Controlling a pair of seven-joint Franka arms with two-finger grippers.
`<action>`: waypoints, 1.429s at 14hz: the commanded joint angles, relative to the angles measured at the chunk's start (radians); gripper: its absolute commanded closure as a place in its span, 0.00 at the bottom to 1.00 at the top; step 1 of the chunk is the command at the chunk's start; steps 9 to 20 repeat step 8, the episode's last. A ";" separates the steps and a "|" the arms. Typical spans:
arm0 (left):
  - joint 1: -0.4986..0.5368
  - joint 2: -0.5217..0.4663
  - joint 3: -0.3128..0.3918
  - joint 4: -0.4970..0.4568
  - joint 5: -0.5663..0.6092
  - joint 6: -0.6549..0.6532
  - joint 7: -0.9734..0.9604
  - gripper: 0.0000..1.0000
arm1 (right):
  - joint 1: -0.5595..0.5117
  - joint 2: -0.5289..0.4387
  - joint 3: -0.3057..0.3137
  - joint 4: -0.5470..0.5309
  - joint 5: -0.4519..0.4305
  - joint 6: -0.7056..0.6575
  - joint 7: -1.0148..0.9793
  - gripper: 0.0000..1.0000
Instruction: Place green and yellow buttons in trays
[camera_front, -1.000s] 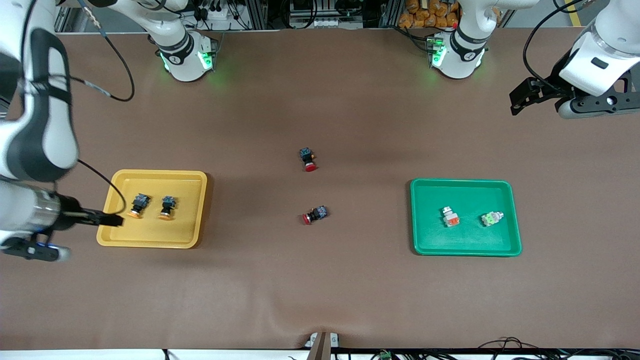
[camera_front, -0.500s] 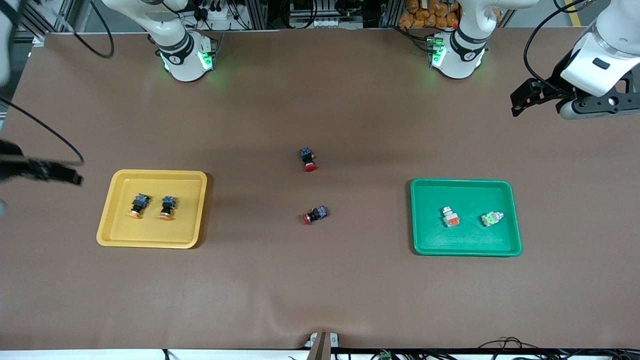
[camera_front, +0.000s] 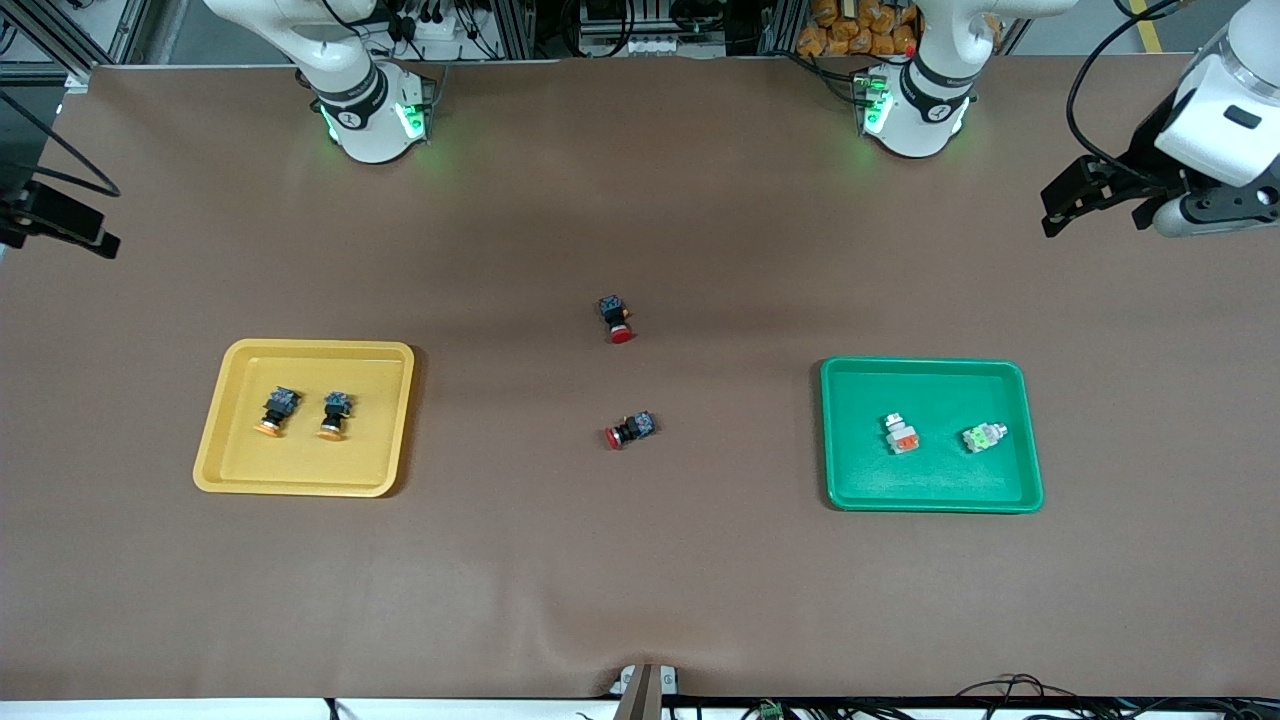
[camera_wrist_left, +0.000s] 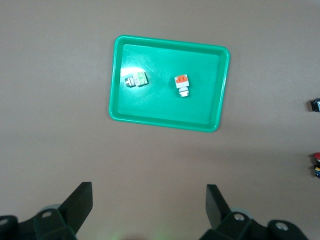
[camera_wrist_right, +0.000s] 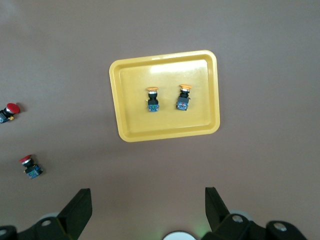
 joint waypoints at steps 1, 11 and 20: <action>0.005 0.025 0.008 0.050 -0.003 -0.028 0.007 0.00 | 0.001 -0.218 0.004 -0.331 -0.010 0.163 0.000 0.00; 0.003 0.028 0.010 0.050 -0.004 -0.037 0.004 0.00 | -0.003 -0.173 0.004 -0.239 -0.043 0.159 -0.131 0.00; 0.003 0.028 0.010 0.050 -0.004 -0.037 0.004 0.00 | -0.003 -0.173 0.004 -0.239 -0.043 0.159 -0.131 0.00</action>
